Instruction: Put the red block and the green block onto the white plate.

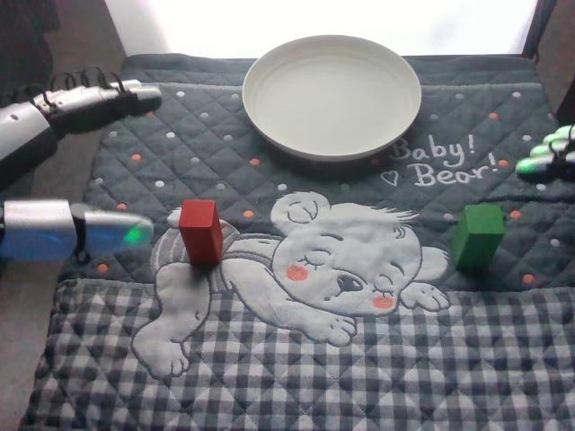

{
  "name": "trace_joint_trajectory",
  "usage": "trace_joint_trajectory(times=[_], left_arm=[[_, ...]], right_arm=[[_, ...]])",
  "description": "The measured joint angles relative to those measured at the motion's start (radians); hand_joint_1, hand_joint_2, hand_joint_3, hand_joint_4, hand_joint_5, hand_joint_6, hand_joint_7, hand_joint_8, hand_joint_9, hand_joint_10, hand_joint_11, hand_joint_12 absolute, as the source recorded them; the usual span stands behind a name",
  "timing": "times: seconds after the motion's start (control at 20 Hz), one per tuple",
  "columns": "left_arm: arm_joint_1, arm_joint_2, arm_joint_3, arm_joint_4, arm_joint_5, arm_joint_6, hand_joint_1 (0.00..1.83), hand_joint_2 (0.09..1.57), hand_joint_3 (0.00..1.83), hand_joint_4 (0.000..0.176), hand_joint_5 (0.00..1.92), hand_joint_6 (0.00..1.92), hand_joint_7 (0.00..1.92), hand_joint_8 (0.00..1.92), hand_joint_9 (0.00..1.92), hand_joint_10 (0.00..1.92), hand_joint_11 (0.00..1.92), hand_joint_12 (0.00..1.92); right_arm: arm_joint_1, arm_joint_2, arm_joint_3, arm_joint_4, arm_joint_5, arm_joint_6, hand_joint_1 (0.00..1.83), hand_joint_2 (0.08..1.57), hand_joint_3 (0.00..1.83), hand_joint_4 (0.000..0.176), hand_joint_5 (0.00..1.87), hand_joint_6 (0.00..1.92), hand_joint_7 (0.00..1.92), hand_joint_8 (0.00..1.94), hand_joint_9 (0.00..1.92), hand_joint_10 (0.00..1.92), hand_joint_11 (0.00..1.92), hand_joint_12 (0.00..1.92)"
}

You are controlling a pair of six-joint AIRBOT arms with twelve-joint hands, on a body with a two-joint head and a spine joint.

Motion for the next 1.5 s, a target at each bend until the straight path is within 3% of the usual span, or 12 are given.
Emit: trace_joint_trajectory(times=[0.05, 0.15, 0.5, 0.65, 0.75, 0.85, 0.95, 1.05, 1.15, 1.3, 1.4, 1.5], left_arm=[[0.0, -0.004, 0.003, -0.001, 0.003, 0.0, 0.74, 1.01, 0.0, 0.0, 0.28, 0.0, 0.15, 0.0, 0.11, 0.01, 0.0, 0.38], [-0.008, -0.007, 0.006, 0.011, 0.016, -0.001, 0.76, 1.01, 0.0, 0.0, 0.27, 0.0, 0.15, 0.0, 0.12, 0.0, 0.0, 0.37], [-0.074, -0.033, 0.03, 0.115, 0.057, -0.038, 0.76, 0.94, 0.0, 0.0, 0.23, 0.0, 0.19, 0.0, 0.16, 0.01, 0.0, 0.57], [-0.139, -0.048, 0.06, 0.182, 0.114, -0.066, 0.78, 0.88, 0.0, 0.011, 0.25, 0.0, 0.18, 0.0, 0.16, 0.0, 0.0, 0.55], [-0.18, -0.087, 0.093, 0.269, 0.178, -0.12, 0.82, 0.87, 0.0, 0.0, 0.22, 0.0, 0.16, 0.0, 0.15, 0.0, 0.0, 0.58], [-0.214, -0.112, 0.095, 0.376, 0.268, -0.136, 0.83, 0.85, 0.0, 0.033, 0.21, 0.0, 0.19, 0.0, 0.17, 0.0, 0.0, 0.69], [-0.23, -0.125, 0.098, 0.416, 0.309, -0.14, 0.86, 0.81, 0.0, 0.061, 0.24, 0.01, 0.19, 0.0, 0.2, 0.01, 0.0, 0.73], [-0.238, -0.125, 0.108, 0.422, 0.341, -0.139, 0.9, 0.79, 0.0, 0.071, 0.23, 0.0, 0.21, 0.0, 0.22, 0.01, 0.01, 0.71], [-0.238, -0.124, 0.111, 0.425, 0.366, -0.139, 0.9, 0.77, 0.0, 0.084, 0.24, 0.0, 0.24, 0.01, 0.25, 0.02, 0.01, 0.72], [-0.238, -0.124, 0.118, 0.429, 0.391, -0.139, 0.95, 0.79, 0.01, 0.066, 0.3, 0.01, 0.29, 0.01, 0.29, 0.01, 0.01, 0.77], [-0.238, -0.129, 0.124, 0.426, 0.396, -0.139, 0.95, 0.83, 0.0, 0.04, 0.38, 0.0, 0.4, 0.0, 0.38, 0.01, 0.07, 0.85], [-0.238, -0.144, 0.131, 0.418, 0.397, -0.139, 0.91, 0.89, 0.01, 0.0, 0.48, 0.01, 0.53, 0.01, 0.5, 0.03, 0.11, 0.91]], right_arm=[[0.0, -0.002, 0.0, 0.0, -0.001, 0.0, 0.71, 1.0, 0.0, 0.154, 0.37, 0.0, 0.32, 0.0, 0.25, 0.0, 0.18, 0.07], [0.0, -0.005, 0.0, -0.004, -0.001, 0.0, 0.63, 0.97, 0.0, 0.175, 0.31, 0.0, 0.25, 0.0, 0.22, 0.0, 0.18, 0.06], [0.28, -0.062, 0.029, -0.186, -0.026, 0.001, 0.57, 0.86, 0.0, 0.176, 0.08, 0.0, 0.07, 0.0, 0.05, 0.0, 0.14, 0.03], [0.325, -0.102, 0.035, -0.298, -0.098, 0.002, 0.55, 0.86, 0.0, 0.176, 0.07, 0.0, 0.06, 0.0, 0.04, 0.0, 0.15, 0.03], [0.335, -0.119, 0.058, -0.313, -0.118, 0.015, 0.55, 0.86, 0.0, 0.176, 0.08, 0.0, 0.06, 0.0, 0.04, 0.0, 0.15, 0.03], [0.335, -0.121, 0.079, -0.309, -0.159, 0.026, 0.55, 0.86, 0.0, 0.176, 0.1, 0.01, 0.06, 0.0, 0.04, 0.0, 0.15, 0.03], [0.335, -0.124, 0.087, -0.304, -0.187, 0.028, 0.78, 0.93, 0.01, 0.176, 0.18, 0.01, 0.17, 0.02, 0.15, 0.02, 0.19, 0.04], [0.335, -0.131, 0.092, -0.323, -0.21, 0.029, 0.87, 0.95, 0.0, 0.176, 0.24, 0.01, 0.19, 0.0, 0.17, 0.01, 0.19, 0.05], [0.335, -0.137, 0.096, -0.33, -0.23, 0.029, 0.9, 0.95, 0.0, 0.14, 0.33, 0.02, 0.24, 0.01, 0.21, 0.0, 0.17, 0.23], [0.335, -0.147, 0.101, -0.326, -0.232, 0.029, 0.93, 0.95, 0.0, 0.103, 0.5, 0.0, 0.38, 0.0, 0.33, 0.0, 0.06, 0.82], [0.335, -0.152, 0.101, -0.329, -0.234, 0.03, 0.98, 0.94, 0.0, 0.066, 0.55, 0.0, 0.5, 0.0, 0.49, 0.02, 0.08, 1.04], [0.335, -0.154, 0.102, -0.327, -0.238, 0.029, 0.98, 0.94, 0.0, 0.065, 0.57, 0.0, 0.59, 0.0, 0.61, 0.03, 0.15, 1.14]])
